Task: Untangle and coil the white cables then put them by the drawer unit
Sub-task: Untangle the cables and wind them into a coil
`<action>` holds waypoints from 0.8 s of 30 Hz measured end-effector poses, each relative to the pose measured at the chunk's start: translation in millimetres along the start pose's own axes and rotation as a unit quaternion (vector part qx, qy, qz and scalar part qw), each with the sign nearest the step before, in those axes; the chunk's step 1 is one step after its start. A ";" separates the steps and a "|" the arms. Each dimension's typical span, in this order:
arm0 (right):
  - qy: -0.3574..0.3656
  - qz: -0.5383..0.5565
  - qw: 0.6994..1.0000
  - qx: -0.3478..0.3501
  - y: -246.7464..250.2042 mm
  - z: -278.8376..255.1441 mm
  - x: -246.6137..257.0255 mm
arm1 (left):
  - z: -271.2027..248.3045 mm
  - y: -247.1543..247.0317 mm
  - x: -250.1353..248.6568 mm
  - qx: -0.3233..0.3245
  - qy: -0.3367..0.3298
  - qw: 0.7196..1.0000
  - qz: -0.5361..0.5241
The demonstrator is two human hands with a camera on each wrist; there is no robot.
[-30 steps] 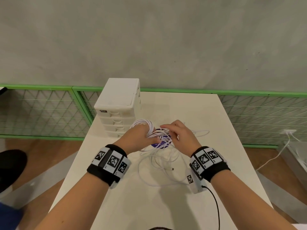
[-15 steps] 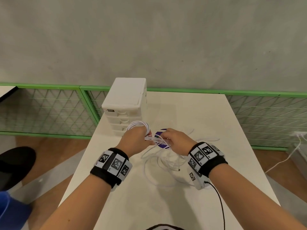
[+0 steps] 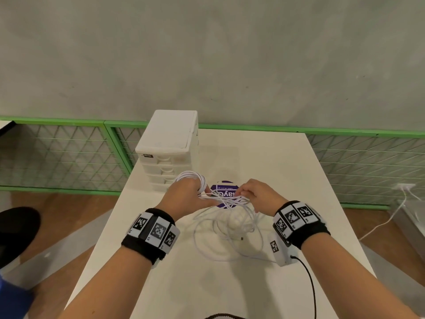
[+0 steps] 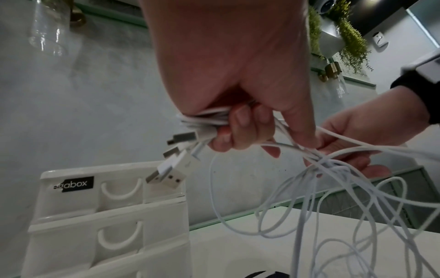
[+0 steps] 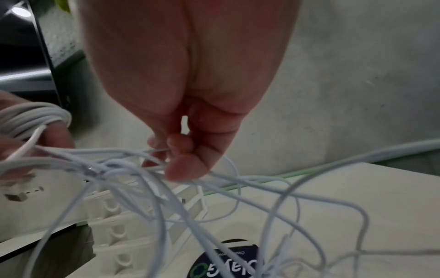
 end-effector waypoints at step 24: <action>0.096 -0.088 0.957 -0.260 49.3 -19.3 13.2 | 3.2 7.3 0.6 -0.020 -0.031 0.999 -0.012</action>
Point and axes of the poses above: each hand's wrist, its own z-axis towards the middle knuckle, its own y-axis out of the back of the hand, x = y × z, the point moved 9 cm from there along z, towards the middle knuckle, and after that the axes turned 11 degrees about -z, right-handed, at the moved point
